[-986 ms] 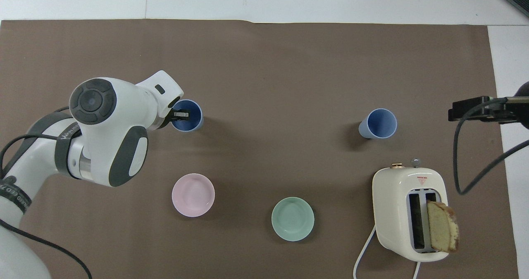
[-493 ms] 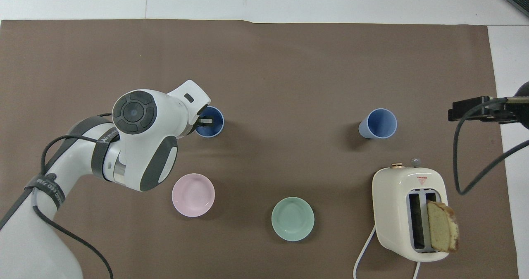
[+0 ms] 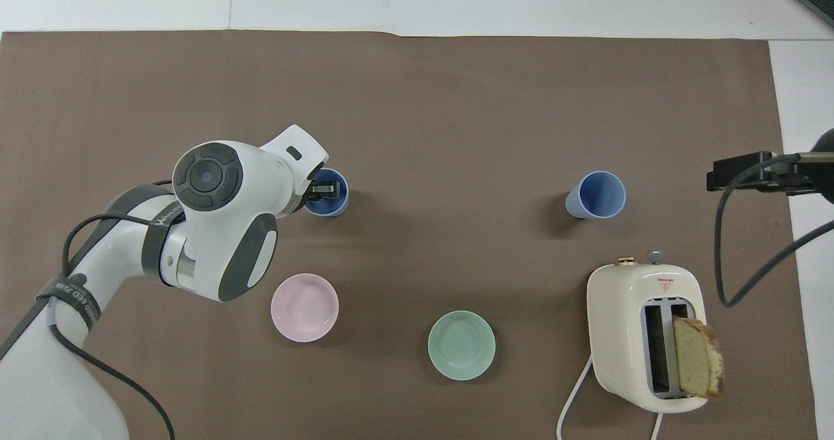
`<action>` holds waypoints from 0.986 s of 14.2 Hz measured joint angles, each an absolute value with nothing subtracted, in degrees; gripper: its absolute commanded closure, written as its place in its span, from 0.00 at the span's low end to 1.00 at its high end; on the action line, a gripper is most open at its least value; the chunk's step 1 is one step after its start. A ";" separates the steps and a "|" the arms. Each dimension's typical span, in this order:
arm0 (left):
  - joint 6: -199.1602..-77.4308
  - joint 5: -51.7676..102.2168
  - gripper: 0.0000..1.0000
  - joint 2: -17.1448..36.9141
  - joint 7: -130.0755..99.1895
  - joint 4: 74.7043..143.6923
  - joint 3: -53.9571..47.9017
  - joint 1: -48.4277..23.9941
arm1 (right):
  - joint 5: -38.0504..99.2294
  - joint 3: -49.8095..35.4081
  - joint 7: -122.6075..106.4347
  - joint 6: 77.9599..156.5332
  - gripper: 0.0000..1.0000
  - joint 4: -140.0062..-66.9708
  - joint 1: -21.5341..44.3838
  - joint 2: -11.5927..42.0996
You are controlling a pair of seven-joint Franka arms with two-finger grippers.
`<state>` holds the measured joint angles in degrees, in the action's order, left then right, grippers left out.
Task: Stack blue cups with both arms
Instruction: 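Carry the blue cup with the left gripper toward the table center, then release the cup with the left gripper while the right gripper reaches the other cup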
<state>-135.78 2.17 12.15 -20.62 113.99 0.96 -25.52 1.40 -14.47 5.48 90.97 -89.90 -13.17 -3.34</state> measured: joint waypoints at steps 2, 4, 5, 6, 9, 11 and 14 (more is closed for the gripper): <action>-135.24 2.17 0.00 11.42 -20.58 113.28 1.47 -25.45 | 1.40 -14.47 5.48 90.99 0.00 -89.89 -13.17 -3.34; -132.18 2.17 0.00 9.07 -19.64 112.33 2.06 -24.68 | 1.40 -14.47 5.48 90.99 0.00 -89.89 -13.17 -3.34; -129.98 2.17 0.00 7.37 -18.11 111.98 2.29 -23.60 | 1.40 -14.47 5.47 90.99 0.00 -89.90 -13.17 -3.34; -127.22 2.17 0.00 5.43 -15.84 111.75 2.43 -22.07 | 1.40 -14.47 5.29 90.98 0.00 -90.00 -13.17 -3.34; -118.60 2.17 0.00 -0.21 -7.42 110.73 2.75 -16.61 | 1.40 -14.44 4.15 91.99 0.00 -92.46 -13.83 -3.25; -112.29 2.17 0.00 -1.70 -3.28 107.54 2.86 -13.30 | 1.39 -14.39 4.09 96.54 0.00 -96.60 -14.61 -2.94; -105.87 2.17 0.00 -1.77 1.43 101.56 2.94 -8.82 | 1.39 -14.31 4.05 104.05 0.00 -103.45 -15.83 -0.88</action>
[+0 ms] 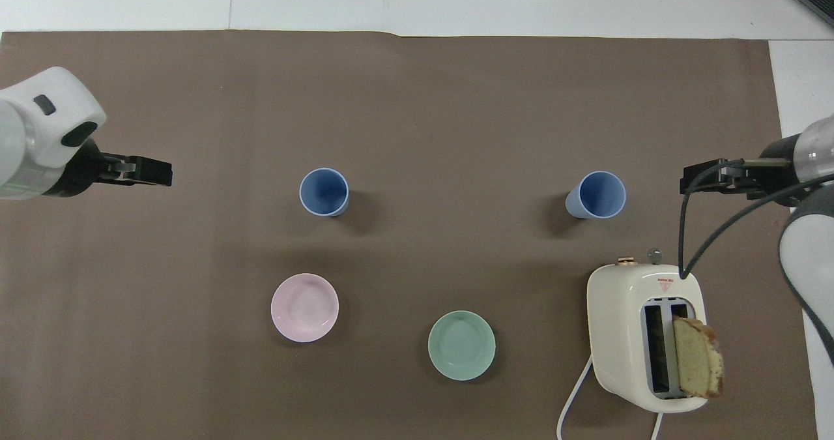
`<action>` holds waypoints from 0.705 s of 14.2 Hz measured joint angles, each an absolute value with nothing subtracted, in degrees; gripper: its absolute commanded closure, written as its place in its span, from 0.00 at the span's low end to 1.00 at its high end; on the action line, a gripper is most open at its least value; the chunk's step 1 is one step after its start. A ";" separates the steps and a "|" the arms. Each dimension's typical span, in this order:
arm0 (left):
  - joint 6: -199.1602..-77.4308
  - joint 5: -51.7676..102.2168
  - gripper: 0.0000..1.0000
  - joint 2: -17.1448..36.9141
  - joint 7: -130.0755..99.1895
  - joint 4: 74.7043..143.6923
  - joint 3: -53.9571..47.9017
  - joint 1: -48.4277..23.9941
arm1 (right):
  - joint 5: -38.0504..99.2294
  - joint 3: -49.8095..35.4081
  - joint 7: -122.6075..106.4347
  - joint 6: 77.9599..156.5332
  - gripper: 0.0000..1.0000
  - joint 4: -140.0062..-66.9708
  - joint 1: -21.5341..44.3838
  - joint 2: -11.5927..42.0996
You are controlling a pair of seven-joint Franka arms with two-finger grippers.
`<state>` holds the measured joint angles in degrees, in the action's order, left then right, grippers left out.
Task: Stack blue cups with both arms
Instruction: 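Release the cup with the left gripper while the right gripper reaches the other cup, then grasp the other blue cup with the right gripper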
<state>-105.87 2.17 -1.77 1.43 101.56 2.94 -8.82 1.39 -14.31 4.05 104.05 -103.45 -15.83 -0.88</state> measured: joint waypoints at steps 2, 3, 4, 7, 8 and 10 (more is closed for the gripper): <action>-105.11 2.17 0.00 -1.69 2.40 100.29 2.99 -7.39 | 1.35 -14.33 4.03 107.88 0.00 -105.93 -15.95 1.75; -105.07 2.17 0.00 -1.59 2.46 99.98 2.95 -7.14 | 1.24 -14.37 4.02 110.14 0.00 -106.81 -15.94 3.35; -104.86 2.17 0.00 -1.50 2.46 99.58 2.91 -7.12 | 1.16 -14.42 4.02 112.56 0.00 -107.55 -15.87 4.87; -102.78 2.17 0.00 -1.42 2.46 98.35 2.73 -7.12 | 1.13 -14.52 3.96 116.63 0.00 -108.49 -14.42 8.59; -102.46 2.17 0.00 -1.42 2.46 98.14 2.74 -7.12 | 1.12 -14.54 3.96 117.63 0.00 -108.60 -13.99 9.67; -102.21 2.17 0.00 -1.40 2.46 97.94 2.76 -7.10 | 1.07 -14.54 3.96 119.24 0.00 -108.86 -13.71 11.50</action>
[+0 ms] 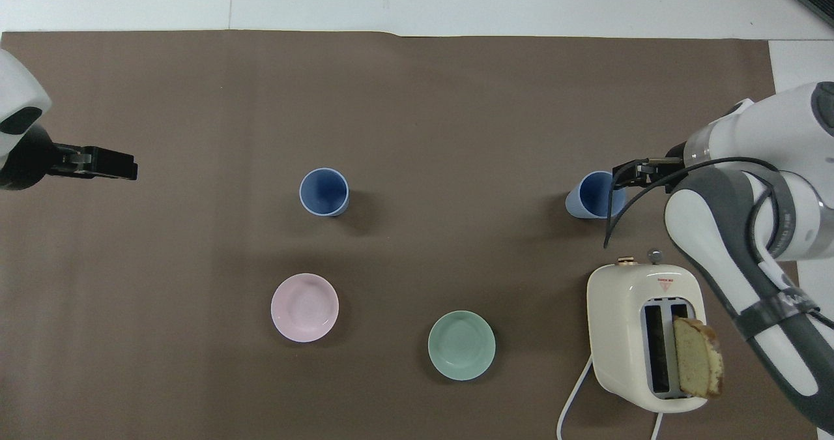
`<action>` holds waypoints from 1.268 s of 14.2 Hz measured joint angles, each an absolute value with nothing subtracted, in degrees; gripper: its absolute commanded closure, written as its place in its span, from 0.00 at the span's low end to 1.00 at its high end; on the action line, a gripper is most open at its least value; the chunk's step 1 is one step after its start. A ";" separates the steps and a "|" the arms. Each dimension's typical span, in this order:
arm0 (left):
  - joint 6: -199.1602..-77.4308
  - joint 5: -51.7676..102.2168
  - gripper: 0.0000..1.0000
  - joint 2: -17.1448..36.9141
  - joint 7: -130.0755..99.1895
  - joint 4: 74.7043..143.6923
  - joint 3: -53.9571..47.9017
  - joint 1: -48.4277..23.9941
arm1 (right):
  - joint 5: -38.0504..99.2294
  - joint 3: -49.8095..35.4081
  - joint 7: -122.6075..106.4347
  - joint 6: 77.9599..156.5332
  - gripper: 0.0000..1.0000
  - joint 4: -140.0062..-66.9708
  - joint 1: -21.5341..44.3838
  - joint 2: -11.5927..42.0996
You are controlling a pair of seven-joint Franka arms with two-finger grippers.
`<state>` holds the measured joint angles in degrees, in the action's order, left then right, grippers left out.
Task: Stack blue cups with both arms
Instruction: 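Grasp the other blue cup with the right gripper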
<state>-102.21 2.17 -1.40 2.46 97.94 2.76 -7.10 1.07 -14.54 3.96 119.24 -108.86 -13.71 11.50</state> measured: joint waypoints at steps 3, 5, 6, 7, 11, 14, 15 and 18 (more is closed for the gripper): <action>-101.48 2.17 0.00 -1.39 2.46 97.76 2.84 -6.99 | 0.83 -14.53 3.96 122.41 0.00 -109.81 -13.71 13.52; -100.98 2.17 0.00 -1.39 2.46 97.58 2.86 -6.99 | 0.78 -14.53 3.88 123.06 0.15 -110.07 -13.69 14.31; -100.81 2.17 0.00 -1.39 2.46 97.47 2.88 -6.98 | 0.74 -14.53 3.45 123.81 0.59 -110.32 -13.67 14.62; -100.67 2.17 0.00 -1.39 2.46 97.34 2.88 -6.98 | 0.74 -14.53 2.70 124.31 0.93 -110.56 -13.66 14.83; -100.43 2.17 0.00 -1.39 2.45 97.18 2.90 -6.98 | 0.73 -14.69 1.60 124.68 1.00 -110.82 -13.25 14.91; -100.39 2.17 0.00 -1.38 2.44 97.13 2.91 -6.98 | 0.73 -14.73 1.60 124.52 1.00 -110.06 -10.67 14.87; -100.37 2.17 0.00 -1.37 2.44 97.01 2.92 -6.97 | 0.73 -14.74 1.61 123.67 1.00 -109.21 -10.22 14.80; -99.93 2.17 0.00 -1.28 2.43 96.35 2.94 -6.94 | 0.73 -14.80 1.68 114.99 1.00 -102.40 -9.73 14.33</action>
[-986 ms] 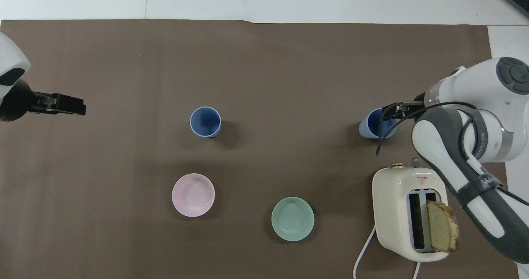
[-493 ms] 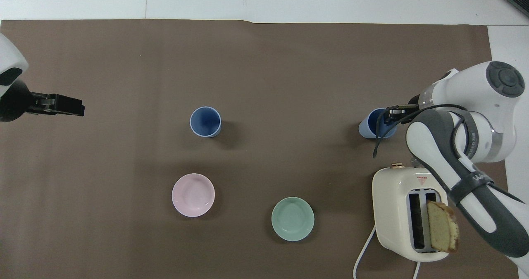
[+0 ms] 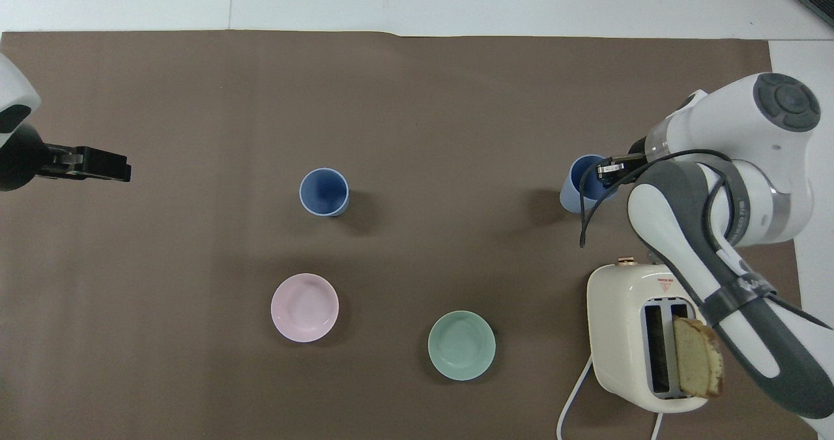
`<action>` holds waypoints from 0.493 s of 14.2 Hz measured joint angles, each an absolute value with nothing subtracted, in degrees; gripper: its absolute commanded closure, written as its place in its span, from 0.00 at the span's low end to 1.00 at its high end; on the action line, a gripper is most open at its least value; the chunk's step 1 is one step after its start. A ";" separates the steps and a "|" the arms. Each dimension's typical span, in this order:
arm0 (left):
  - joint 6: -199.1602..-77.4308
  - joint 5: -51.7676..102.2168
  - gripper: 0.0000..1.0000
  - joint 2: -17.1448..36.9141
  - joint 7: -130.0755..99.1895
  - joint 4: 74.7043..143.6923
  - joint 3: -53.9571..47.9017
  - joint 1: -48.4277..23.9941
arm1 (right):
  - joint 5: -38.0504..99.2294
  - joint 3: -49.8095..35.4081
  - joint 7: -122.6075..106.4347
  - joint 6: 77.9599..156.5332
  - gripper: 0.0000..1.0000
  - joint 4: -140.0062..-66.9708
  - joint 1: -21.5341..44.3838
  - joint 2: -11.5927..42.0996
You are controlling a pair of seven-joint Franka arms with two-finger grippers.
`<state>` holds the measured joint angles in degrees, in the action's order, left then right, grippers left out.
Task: Stack blue cups with both arms
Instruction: 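Grasp the other blue cup with the right gripper, then lift the blue cup with the right gripper over the first cup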
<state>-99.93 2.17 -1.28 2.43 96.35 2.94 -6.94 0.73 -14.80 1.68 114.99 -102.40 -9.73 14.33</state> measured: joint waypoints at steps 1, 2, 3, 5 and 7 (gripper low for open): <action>-99.69 2.17 0.00 -1.28 2.43 96.26 2.94 -6.94 | 0.74 -14.81 2.15 112.00 1.00 -99.72 -9.30 14.06; -99.42 2.17 0.00 -1.27 2.43 96.26 2.94 -6.94 | 0.75 -14.91 3.34 109.90 1.00 -97.60 -8.63 13.84; -99.13 2.17 0.00 -1.26 2.43 96.26 2.94 -6.94 | 0.75 -15.04 5.06 108.25 1.00 -95.73 -7.57 13.74; -98.86 2.17 0.00 -1.24 2.43 96.26 2.96 -6.94 | 0.74 -15.20 8.22 106.50 1.00 -92.84 -4.48 13.70; -98.73 2.17 0.00 -1.20 2.43 96.26 2.96 -6.94 | 0.73 -15.29 9.81 105.49 1.00 -90.75 -0.87 13.71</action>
<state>-98.73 2.17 -1.20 2.43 96.26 2.96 -6.94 0.73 -15.29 9.81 105.49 -90.75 -0.87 13.71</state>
